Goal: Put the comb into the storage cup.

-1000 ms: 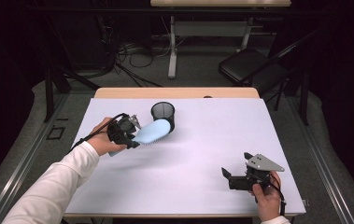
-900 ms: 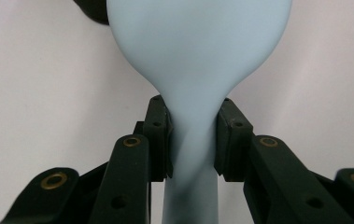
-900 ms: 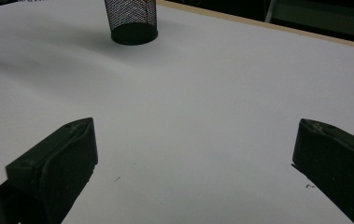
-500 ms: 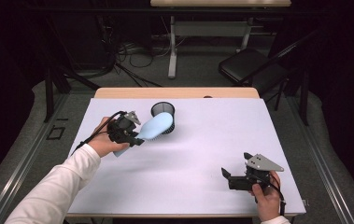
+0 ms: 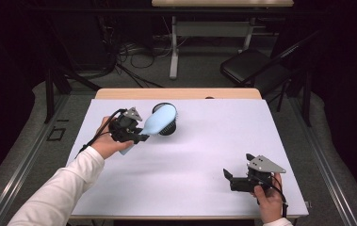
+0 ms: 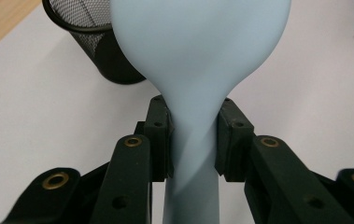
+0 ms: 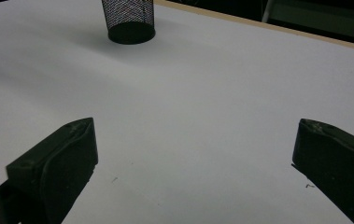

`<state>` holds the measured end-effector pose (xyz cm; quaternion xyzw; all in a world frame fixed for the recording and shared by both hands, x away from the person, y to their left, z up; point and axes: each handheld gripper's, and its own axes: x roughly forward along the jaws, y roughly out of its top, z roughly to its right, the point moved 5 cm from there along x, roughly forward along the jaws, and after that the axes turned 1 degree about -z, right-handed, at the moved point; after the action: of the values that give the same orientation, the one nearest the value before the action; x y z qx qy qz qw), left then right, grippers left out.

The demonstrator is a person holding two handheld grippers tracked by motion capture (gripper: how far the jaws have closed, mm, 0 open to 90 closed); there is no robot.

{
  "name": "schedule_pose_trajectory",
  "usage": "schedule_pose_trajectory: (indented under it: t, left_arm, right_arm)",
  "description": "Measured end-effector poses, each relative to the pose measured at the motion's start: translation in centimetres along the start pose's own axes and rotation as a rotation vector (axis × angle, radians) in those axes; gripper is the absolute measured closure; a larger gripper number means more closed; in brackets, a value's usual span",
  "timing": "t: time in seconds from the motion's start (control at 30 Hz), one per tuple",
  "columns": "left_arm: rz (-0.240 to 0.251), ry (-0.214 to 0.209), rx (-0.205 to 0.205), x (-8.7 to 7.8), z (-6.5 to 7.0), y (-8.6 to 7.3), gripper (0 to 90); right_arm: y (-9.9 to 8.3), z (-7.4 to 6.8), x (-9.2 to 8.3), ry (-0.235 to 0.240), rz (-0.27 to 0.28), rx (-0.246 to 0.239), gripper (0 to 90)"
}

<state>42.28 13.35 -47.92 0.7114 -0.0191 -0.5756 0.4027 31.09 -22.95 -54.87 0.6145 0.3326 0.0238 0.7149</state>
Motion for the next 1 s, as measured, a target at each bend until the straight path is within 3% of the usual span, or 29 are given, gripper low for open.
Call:
schedule_pose_trajectory:
  t: [0.5,0.77,1.0]
  left_arm:
    - [0.104,0.076,-0.045,0.0,0.7,1.3,69.8]
    - [0.189,0.085,-0.090,0.1,0.9,1.8,69.8]
    - [0.280,0.122,-0.136,-0.1,1.2,2.3,69.8]
  right_arm:
    - [0.0,0.0,0.1,0.006,0.010,0.026,0.0]
    - [0.0,0.1,0.1,0.006,0.000,0.029,0.0]
    - [0.0,0.0,0.2,0.007,-0.004,0.030,0.0]
